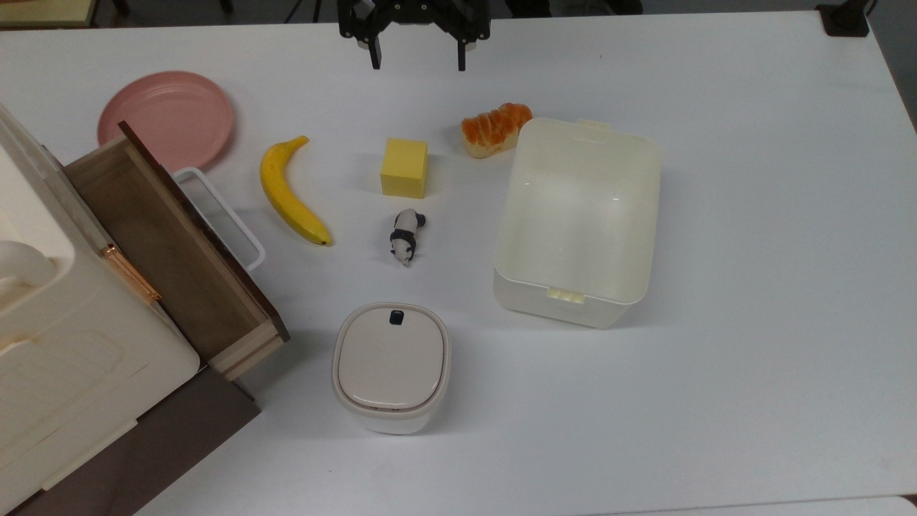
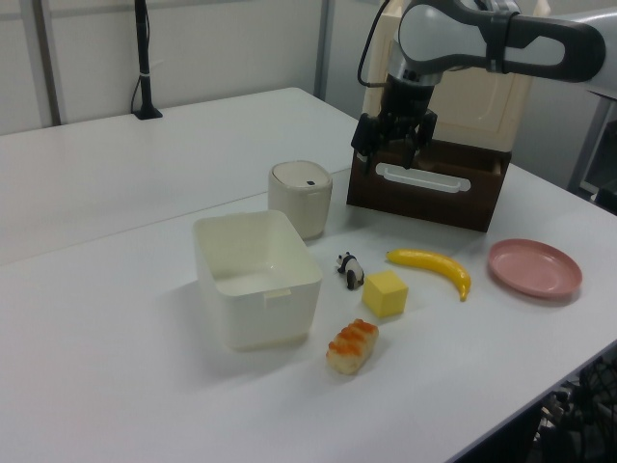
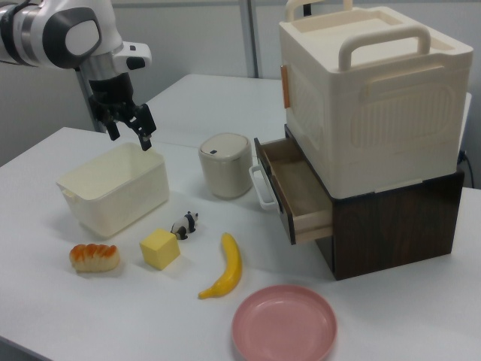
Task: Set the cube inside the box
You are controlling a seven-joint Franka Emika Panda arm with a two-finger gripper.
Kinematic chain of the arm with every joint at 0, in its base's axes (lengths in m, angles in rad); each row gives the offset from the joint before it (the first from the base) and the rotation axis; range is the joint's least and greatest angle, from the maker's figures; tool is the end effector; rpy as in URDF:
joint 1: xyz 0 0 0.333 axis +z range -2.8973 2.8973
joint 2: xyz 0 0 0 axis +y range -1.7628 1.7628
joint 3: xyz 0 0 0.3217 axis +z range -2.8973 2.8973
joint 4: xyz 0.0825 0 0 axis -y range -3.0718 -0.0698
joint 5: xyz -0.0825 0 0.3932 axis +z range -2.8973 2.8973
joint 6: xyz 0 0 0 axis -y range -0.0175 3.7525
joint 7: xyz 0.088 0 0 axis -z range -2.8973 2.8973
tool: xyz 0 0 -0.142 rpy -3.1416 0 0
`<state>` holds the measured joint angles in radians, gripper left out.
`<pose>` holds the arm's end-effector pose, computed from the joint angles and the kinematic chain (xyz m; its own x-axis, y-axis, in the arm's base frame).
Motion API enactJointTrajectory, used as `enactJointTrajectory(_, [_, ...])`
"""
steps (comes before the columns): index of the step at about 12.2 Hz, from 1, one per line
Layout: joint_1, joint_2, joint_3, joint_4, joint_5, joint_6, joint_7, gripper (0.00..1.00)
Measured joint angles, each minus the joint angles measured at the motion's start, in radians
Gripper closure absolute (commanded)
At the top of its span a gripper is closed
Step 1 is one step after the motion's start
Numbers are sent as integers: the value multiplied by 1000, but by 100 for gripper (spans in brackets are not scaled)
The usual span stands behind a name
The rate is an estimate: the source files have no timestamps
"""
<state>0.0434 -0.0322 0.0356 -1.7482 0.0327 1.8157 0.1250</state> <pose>0.5727 0.0494 0.5494 0.9940 -0.0541 0.0947 -0.0502 -0.9978 -0.0433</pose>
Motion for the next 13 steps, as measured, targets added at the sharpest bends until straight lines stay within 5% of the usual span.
enactJointTrajectory(5, [-1,0,-52,1,53,0,-78,0])
enactJointTrajectory(13, [-2,-1,-58,1,55,-1,-79,0])
